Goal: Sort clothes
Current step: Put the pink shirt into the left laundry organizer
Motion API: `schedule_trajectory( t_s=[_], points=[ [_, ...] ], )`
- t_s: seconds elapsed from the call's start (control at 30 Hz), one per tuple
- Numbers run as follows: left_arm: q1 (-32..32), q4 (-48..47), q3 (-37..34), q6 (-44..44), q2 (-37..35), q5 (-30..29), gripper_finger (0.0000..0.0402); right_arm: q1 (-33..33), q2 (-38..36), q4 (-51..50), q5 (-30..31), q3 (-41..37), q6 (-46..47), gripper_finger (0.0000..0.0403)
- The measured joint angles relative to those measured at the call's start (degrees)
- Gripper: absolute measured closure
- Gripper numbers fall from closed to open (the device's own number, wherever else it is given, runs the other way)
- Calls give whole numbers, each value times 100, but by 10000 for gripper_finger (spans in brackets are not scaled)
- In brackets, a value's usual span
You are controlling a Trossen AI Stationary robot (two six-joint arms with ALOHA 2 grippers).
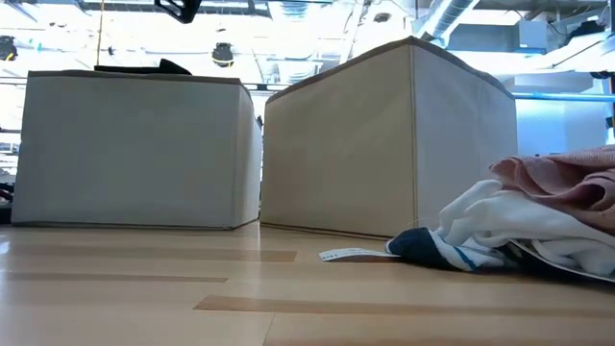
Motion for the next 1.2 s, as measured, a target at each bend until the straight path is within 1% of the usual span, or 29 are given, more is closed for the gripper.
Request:
schedule_trajectory(
  t_s=[0.1,0.27,0.33,0.47,0.6,0.8,0.93,1.2],
  points=[
    [-212,154,0,1,176,-131,231,-6,0,162,14,-106,-2,275],
    [-490,361,0,3,362,-418,231,-6,9,220,25,-66,-84,374],
    [-606,429,0,44,414,-568,231,-4,11,259,25,-27,-154,391],
    [-816,544,2,136,541,-968,231,-9,39,122,71,169,-261,394],
    [-949,637,2,202,684,-1210,231,18,48,-322,223,634,-338,400],
    [-1090,928,7,343,990,-1417,231,26,48,-1168,865,1555,-573,402],
    [-1099,1194,7,348,1279,-1443,231,24,46,-1581,1342,2125,-760,402],
    [-1099,1581,7,346,1911,-1443,231,24,35,-2109,2004,2896,-1085,402]
  ],
)
